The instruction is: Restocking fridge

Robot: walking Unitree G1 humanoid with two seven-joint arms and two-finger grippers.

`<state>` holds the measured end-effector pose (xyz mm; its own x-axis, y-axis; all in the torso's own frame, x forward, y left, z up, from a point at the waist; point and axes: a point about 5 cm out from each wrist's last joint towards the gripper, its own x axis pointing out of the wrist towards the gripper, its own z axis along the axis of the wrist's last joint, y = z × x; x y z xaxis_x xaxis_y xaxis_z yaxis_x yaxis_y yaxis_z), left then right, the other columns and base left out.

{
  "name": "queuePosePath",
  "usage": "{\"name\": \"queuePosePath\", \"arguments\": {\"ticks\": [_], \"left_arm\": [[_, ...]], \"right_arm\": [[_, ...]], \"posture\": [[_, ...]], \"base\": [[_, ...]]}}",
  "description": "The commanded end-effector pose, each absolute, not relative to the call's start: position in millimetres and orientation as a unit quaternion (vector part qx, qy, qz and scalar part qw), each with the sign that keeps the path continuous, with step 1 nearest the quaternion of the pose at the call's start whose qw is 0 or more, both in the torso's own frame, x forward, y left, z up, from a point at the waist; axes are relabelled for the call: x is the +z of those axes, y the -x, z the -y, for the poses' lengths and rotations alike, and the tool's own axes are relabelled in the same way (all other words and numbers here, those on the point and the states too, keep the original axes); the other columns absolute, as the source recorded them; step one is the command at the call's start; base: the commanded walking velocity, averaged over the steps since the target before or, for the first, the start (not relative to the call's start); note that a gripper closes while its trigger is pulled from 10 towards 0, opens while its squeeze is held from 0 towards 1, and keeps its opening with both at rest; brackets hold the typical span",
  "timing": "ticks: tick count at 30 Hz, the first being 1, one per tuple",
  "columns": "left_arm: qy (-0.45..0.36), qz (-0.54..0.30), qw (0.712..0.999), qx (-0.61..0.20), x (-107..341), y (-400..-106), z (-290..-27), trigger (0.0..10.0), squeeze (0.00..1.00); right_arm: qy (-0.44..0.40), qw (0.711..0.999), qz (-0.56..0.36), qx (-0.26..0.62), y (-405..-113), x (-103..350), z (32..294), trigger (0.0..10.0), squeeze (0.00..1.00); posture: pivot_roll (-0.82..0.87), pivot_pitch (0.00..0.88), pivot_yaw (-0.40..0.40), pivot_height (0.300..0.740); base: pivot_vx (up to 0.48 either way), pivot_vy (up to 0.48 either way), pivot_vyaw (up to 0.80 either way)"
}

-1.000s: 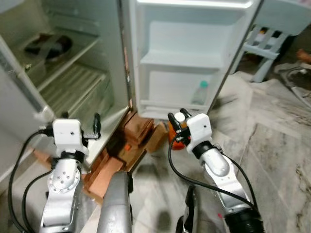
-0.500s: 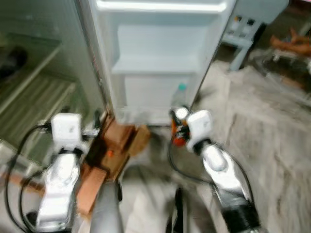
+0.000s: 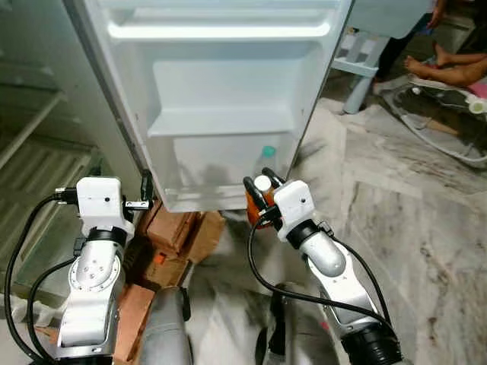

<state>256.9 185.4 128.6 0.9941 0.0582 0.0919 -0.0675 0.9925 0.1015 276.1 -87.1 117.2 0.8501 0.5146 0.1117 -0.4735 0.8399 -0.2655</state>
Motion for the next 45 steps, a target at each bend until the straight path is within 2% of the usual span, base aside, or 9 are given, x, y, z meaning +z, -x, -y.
{"name": "queuePosePath", "arguments": {"ticks": [1, 8, 12, 21, 30, 45], "left_arm": [[-0.058, 0.040, 0.997, 0.026, 127.8, -256.3, -183.1, 10.0, 0.00], [-0.060, 0.040, 0.997, 0.025, 127.5, -257.1, -184.1, 10.0, 0.00], [-0.061, 0.040, 0.997, 0.027, 127.4, -257.4, -184.4, 10.0, 0.00], [-0.064, 0.039, 0.997, 0.029, 127.2, -257.6, -184.1, 10.0, 0.00], [-0.058, 0.041, 0.997, 0.027, 127.5, -257.4, -181.6, 10.0, 0.00], [-0.062, 0.036, 0.997, 0.027, 127.8, -251.9, -182.9, 10.0, 0.00]], "right_arm": [[0.117, 0.955, 0.113, 0.250, -276.4, 126.0, 91.7, 10.0, 0.00], [0.107, 0.959, 0.108, 0.241, -278.3, 124.8, 94.7, 10.0, 0.00], [0.110, 0.953, 0.113, 0.258, -276.9, 125.5, 91.7, 10.0, 0.00], [0.102, 0.957, 0.110, 0.249, -277.4, 125.0, 92.6, 10.0, 0.00], [0.102, 0.961, 0.107, 0.232, -279.4, 124.5, 96.0, 10.0, 0.00], [0.101, 0.985, 0.039, 0.136, -293.5, 107.7, 114.8, 10.0, 0.00]], "posture": [[0.08, 0.135, -0.040, 0.616], [0.08, 0.135, -0.042, 0.616], [0.08, 0.134, -0.043, 0.616], [0.08, 0.131, -0.043, 0.616], [0.08, 0.140, -0.044, 0.616], [0.10, 0.170, -0.039, 0.616]], "base": [[0.000, 0.000, 0.00], [0.000, 0.000, 0.00], [0.412, 0.247, 0.00], [0.344, 0.027, 0.70], [0.150, 0.000, 0.00], [0.000, 0.000, 0.00]]}}
